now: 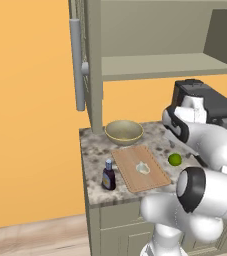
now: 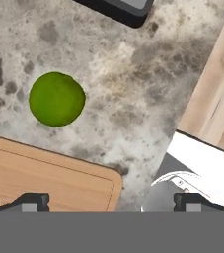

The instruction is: Open the cabinet. Place the bowl and condiment on the counter. Then place the lime and garlic on the cutting board.

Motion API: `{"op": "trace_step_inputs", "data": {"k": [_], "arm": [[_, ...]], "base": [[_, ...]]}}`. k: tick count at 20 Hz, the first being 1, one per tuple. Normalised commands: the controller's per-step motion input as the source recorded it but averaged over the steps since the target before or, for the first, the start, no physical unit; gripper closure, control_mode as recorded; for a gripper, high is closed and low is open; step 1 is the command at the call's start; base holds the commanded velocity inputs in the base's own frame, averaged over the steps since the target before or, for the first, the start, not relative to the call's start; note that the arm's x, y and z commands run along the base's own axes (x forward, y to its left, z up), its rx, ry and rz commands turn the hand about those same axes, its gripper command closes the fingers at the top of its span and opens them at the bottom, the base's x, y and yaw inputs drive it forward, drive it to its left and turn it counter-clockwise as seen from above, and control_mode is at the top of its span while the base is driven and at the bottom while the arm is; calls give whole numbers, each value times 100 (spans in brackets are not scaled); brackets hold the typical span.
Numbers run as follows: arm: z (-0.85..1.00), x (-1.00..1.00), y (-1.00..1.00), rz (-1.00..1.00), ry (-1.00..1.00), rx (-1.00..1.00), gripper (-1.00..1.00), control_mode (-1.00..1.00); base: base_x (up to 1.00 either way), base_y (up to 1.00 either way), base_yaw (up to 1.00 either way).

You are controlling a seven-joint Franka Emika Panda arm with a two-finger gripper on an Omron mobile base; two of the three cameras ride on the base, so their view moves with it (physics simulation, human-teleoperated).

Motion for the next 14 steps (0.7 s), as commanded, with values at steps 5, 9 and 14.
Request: {"op": "trace_step_inputs", "data": {"k": [5,9,14], "arm": [[0,0,-5,-17,16,0,-100,-100],[0,0,-12,-14,4,0,-100,-100],[-1,0,-11,-13,0,0,-100,-100]], "base": [[0,0,0],[0,0,0],[0,0,0]]}}
